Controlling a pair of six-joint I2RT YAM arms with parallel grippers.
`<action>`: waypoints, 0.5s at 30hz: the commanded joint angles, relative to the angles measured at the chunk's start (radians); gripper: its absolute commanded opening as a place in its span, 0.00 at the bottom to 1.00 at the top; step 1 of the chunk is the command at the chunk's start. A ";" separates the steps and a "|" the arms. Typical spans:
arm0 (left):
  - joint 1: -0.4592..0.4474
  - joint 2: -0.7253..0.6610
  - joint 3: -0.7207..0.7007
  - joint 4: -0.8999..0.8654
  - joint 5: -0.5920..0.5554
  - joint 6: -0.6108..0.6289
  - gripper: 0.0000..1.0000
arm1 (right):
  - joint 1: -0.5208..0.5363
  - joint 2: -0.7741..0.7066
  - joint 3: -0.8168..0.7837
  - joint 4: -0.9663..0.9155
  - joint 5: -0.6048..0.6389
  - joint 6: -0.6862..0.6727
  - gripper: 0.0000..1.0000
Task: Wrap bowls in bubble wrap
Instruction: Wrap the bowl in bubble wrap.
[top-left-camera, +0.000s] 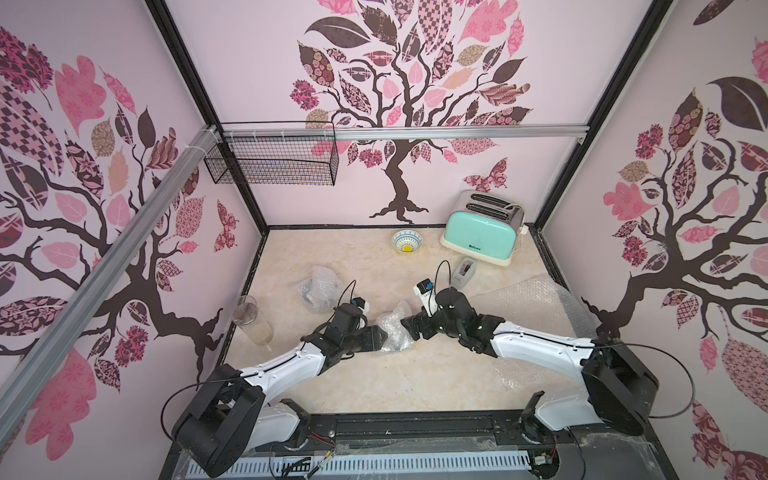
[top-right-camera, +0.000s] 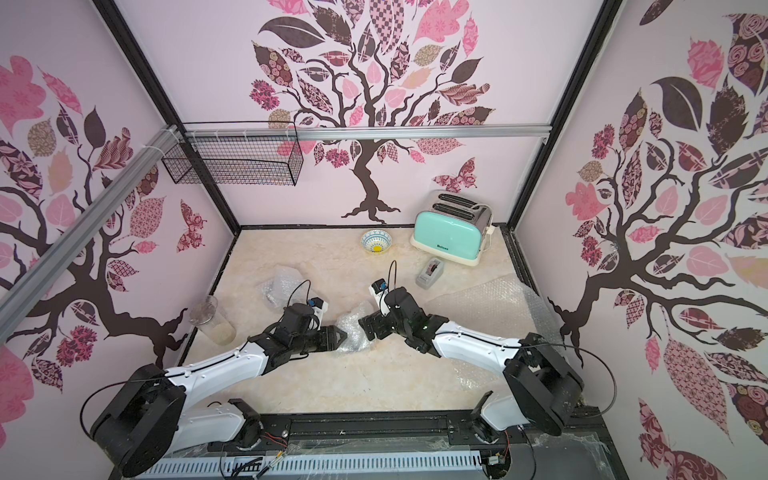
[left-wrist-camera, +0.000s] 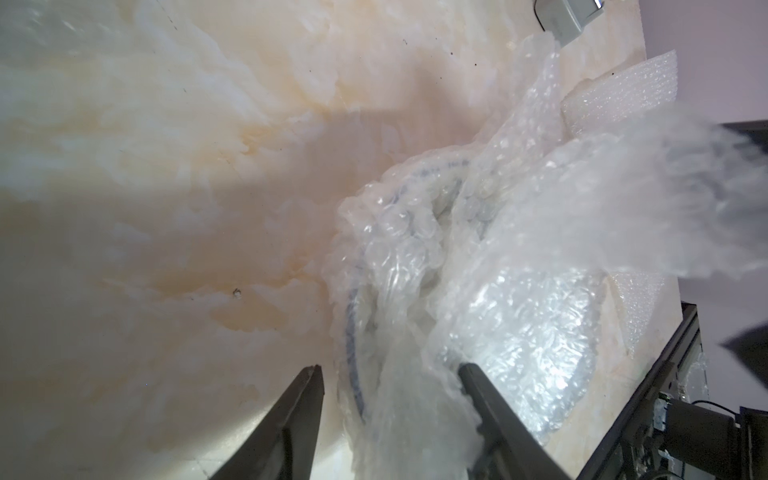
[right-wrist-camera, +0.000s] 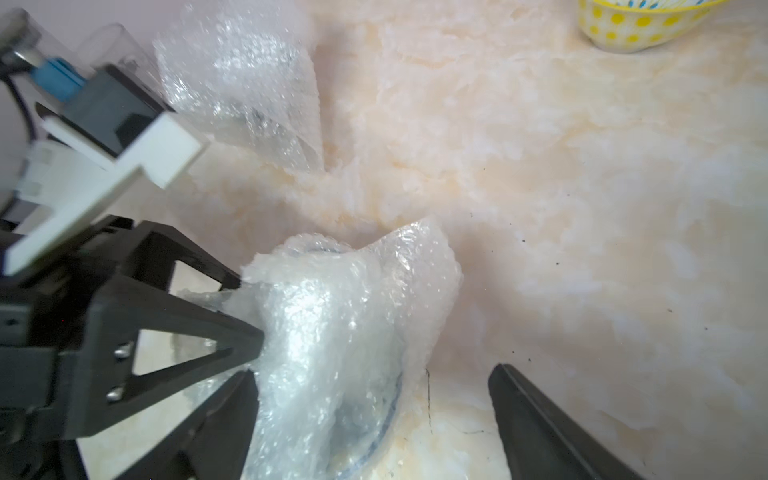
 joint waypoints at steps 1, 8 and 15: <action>0.004 0.023 0.019 -0.015 0.028 0.021 0.57 | -0.003 0.082 0.076 -0.013 -0.042 -0.038 0.93; 0.004 0.038 0.026 -0.016 0.038 0.033 0.56 | -0.081 0.249 0.186 -0.010 -0.203 0.046 0.92; 0.006 0.031 0.039 -0.039 0.005 0.036 0.60 | -0.098 0.313 0.186 -0.027 -0.336 0.122 0.73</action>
